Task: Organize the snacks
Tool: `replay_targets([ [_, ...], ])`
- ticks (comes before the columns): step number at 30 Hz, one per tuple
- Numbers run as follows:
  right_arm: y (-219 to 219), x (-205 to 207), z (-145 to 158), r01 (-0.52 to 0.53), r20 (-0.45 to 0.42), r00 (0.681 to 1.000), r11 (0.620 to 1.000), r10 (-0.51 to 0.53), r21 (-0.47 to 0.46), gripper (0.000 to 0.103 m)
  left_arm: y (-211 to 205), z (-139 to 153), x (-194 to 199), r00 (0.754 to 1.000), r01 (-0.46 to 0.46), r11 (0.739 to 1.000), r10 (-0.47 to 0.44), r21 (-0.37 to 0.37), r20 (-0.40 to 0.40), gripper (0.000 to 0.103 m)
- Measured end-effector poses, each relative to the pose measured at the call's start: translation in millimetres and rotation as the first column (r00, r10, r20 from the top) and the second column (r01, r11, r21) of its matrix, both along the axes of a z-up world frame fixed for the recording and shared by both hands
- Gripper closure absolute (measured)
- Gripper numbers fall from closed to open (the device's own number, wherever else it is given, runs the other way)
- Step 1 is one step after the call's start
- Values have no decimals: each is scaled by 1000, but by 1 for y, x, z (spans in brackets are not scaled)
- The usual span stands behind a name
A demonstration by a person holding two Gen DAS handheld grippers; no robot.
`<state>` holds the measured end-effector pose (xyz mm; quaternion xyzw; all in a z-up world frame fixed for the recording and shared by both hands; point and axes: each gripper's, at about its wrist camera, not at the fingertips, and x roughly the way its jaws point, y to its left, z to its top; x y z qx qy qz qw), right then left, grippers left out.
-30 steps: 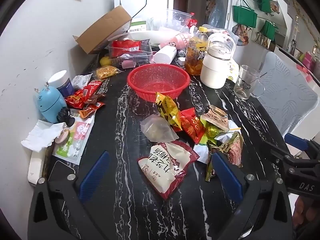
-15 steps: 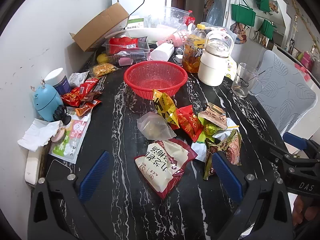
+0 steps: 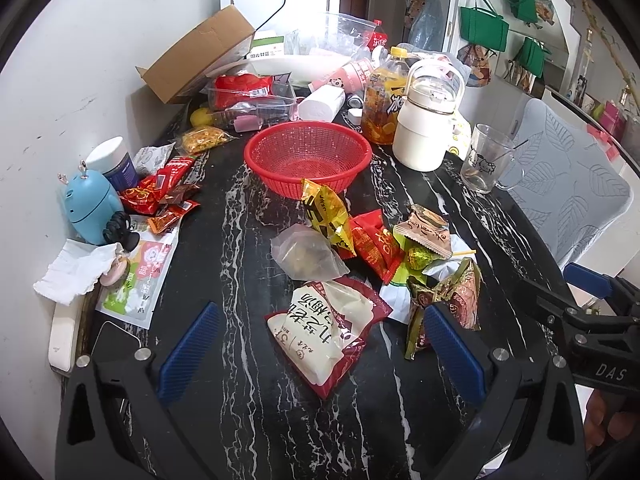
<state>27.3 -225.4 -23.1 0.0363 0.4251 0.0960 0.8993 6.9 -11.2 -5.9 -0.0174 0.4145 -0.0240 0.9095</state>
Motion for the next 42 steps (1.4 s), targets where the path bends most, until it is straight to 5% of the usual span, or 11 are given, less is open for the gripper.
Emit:
replay_targets([
  [42,1,0,-3,-14,-1,1000,1000,14,7,0,3,-2,2,1000,-21,1000,22,4,-16,0],
])
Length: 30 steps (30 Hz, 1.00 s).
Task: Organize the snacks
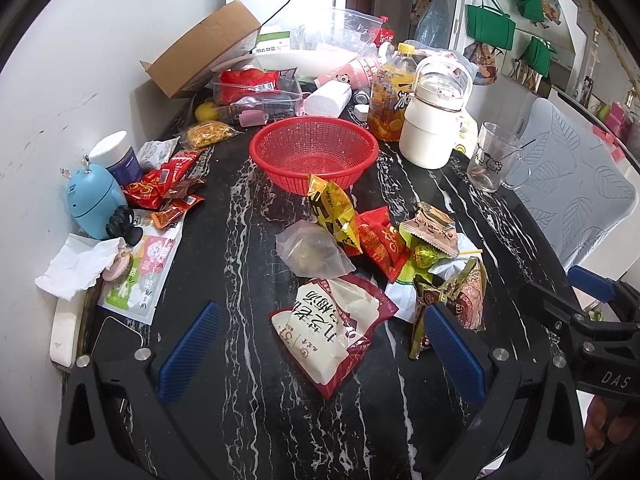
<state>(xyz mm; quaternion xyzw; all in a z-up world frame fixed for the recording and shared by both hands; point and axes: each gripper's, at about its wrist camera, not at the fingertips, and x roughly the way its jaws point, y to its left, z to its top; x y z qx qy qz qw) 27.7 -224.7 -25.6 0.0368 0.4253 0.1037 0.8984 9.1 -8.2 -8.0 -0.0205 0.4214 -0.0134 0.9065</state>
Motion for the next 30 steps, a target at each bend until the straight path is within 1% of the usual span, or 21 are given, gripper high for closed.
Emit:
replay_targets([
  [8,1,-4,0,-7,1,1000,1000,7,10,0,1,0,-2,1000,-3,1000,3,-5,0,0],
  [16,2,-14,-4,-35,5,999,999,35,31,0,12,-4,-11,999,-33,999,33,-26,5,0],
  [24,5,-19,-22,-64,-31,997,996,66,67,0,24,-14,-18,998,-59,997,59,-54,-6,0],
  [30,8,-18,-37,-84,-58,994,993,89,84,0,27,-25,-19,999,-43,996,42,-82,-15,0],
])
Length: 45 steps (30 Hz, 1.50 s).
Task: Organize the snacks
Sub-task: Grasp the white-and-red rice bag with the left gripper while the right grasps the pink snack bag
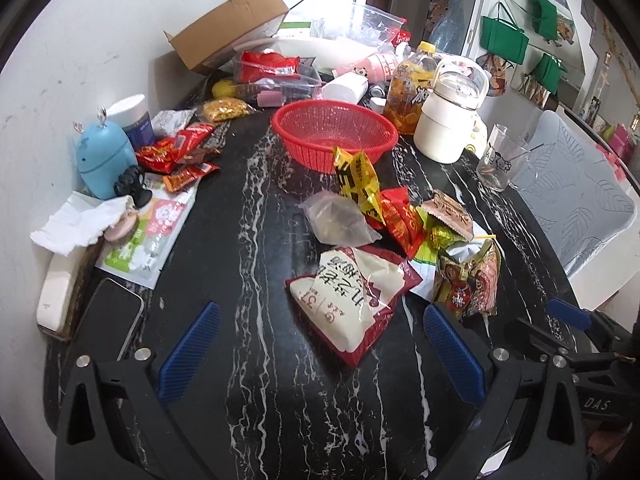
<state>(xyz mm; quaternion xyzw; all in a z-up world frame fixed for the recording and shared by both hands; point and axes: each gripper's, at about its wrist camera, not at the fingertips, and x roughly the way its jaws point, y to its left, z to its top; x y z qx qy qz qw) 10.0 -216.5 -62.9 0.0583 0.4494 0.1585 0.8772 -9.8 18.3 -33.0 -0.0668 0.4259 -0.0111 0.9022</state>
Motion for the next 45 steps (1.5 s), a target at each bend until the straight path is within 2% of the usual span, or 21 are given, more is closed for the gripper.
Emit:
replay_targets([
  [17,12,28,-37,-45,-54,998,999,45,18,0,3,-37,28,996,53,997,-57,-60,-70,0],
  [23,16,43,-44,-56,-53,997,998,57,9,1,3,-42,40,990,107,992,-112,-75,-80,0],
  [25,17,46,-45,-63,-53,997,998,64,13,6,5,-44,45,986,131,986,-140,-102,-89,0],
  [28,19,50,-48,-77,-64,995,997,79,22,21,5,-46,50,983,150,982,-161,-111,-90,0],
  [33,20,49,-47,-95,-43,994,994,97,50,45,-2,-45,57,975,200,978,-204,-60,-83,0],
  [37,20,46,-44,-111,-20,993,993,112,45,48,-10,-51,63,965,241,970,-244,-35,-100,0],
  [43,16,44,-44,-115,-27,993,992,117,59,49,-14,-64,70,950,274,959,-281,-69,-135,0],
  [45,13,43,-43,-112,-28,993,992,113,58,49,-16,-70,72,950,272,961,-278,-55,-145,0],
])
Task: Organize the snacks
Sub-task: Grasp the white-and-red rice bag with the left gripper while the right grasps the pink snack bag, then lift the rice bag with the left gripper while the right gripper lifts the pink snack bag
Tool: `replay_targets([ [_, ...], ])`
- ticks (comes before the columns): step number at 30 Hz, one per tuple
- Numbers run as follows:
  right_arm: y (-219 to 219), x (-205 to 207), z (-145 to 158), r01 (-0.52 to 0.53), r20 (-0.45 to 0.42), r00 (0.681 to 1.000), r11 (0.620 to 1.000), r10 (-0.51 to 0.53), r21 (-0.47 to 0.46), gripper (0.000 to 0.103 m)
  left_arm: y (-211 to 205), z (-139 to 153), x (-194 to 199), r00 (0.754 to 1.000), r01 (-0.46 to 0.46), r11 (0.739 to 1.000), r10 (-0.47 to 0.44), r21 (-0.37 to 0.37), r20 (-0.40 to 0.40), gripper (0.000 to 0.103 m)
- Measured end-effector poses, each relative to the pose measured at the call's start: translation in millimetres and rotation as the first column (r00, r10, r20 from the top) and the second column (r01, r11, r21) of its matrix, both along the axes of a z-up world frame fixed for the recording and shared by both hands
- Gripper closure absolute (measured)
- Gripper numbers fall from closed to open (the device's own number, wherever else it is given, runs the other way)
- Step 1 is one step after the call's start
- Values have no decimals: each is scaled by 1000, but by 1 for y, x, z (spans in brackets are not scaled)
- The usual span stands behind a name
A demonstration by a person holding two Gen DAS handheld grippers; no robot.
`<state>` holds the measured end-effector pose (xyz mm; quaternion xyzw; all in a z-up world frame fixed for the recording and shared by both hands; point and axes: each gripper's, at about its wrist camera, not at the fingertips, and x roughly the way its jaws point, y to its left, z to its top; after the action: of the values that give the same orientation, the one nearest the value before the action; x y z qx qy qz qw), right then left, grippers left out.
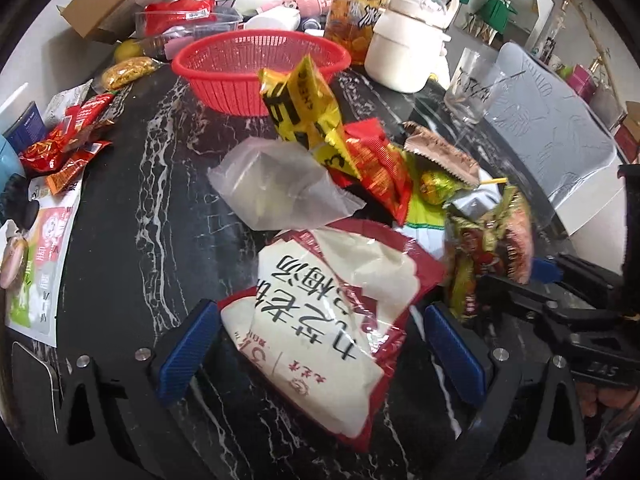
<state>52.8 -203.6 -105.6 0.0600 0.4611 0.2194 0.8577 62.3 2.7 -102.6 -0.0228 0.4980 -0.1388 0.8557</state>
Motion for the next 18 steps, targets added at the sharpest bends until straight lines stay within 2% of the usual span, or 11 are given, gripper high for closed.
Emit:
replay_targets([
  [7,-5,-3,0,8,-2,1000,1000,-8,5,51,-6,-9,-2,1000,10,999,-11,45,18,0],
  [9,-6,-4,0,10,-2,1000,1000,-10,7,51,-7,-9,-4,999,0,998,-2,62,36,4],
  [11,-6,-5,0,12,-1,1000,1000,-12,10,51,-6,-7,-6,999,-9,998,6,57,54,12],
  [16,-7,-7,0,15,0,1000,1000,-15,17,51,-1,-3,-10,997,-21,1000,22,-14,68,29],
  [18,-9,-8,0,15,-2,1000,999,-15,30,52,-1,-3,-12,997,-23,999,25,-23,75,43],
])
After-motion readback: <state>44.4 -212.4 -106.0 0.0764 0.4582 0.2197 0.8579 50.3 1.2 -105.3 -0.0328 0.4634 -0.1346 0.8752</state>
